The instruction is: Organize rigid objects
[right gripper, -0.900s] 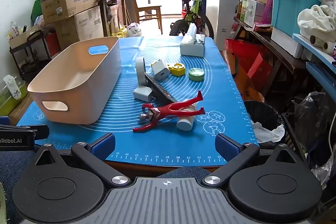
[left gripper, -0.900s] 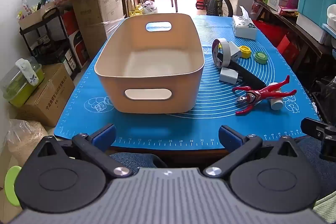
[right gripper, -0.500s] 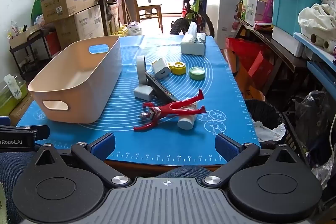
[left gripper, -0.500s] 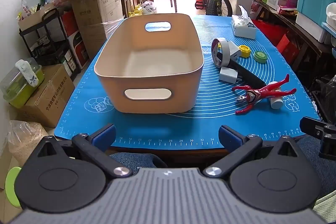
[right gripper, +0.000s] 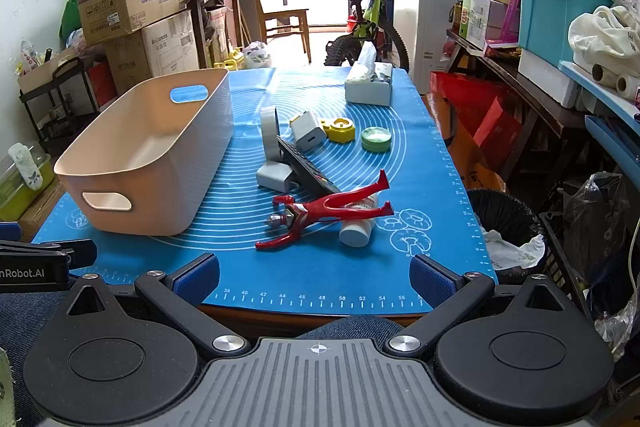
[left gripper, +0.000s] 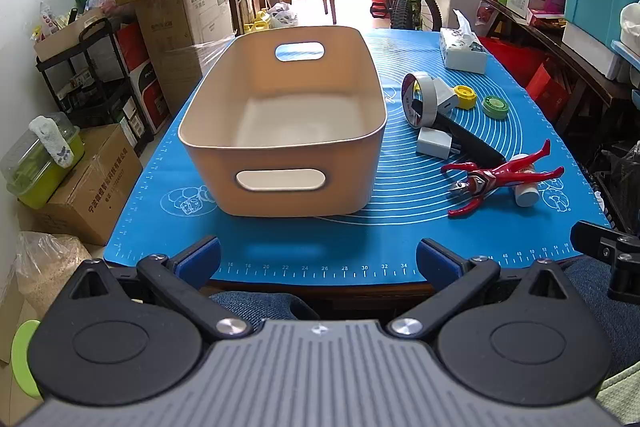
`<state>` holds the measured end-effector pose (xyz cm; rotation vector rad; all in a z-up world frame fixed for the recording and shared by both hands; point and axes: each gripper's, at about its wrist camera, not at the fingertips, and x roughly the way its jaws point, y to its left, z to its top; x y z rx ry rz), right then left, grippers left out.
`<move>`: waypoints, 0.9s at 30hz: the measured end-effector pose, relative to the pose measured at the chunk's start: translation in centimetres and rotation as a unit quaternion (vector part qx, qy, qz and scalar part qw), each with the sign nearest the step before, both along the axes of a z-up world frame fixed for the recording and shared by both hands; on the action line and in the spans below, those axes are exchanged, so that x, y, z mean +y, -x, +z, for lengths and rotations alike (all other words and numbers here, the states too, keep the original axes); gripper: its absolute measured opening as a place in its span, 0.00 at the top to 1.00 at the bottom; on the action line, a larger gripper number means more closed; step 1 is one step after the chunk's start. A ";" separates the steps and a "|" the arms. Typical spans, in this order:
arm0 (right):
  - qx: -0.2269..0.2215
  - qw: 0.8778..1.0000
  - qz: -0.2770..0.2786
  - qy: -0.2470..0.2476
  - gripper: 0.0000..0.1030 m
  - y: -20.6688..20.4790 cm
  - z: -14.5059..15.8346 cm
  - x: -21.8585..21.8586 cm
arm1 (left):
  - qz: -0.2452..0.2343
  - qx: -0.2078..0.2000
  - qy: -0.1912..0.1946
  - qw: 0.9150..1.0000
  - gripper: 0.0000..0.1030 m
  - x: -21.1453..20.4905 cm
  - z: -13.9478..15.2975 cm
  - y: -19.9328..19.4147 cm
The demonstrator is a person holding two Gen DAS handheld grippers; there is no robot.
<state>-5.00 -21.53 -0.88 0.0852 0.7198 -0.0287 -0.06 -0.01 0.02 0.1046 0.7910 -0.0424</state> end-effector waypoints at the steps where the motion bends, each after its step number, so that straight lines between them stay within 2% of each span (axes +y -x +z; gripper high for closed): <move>1: 0.000 1.000 0.000 0.000 0.03 0.0 0.0 0.1 | 0.000 0.000 0.000 1.000 0.01 0.0 0.0 0.0; 27: 0.002 1.000 0.001 -0.002 0.03 -0.1 -0.3 -0.1 | 0.000 -0.001 -0.002 1.000 0.01 0.0 0.0 0.0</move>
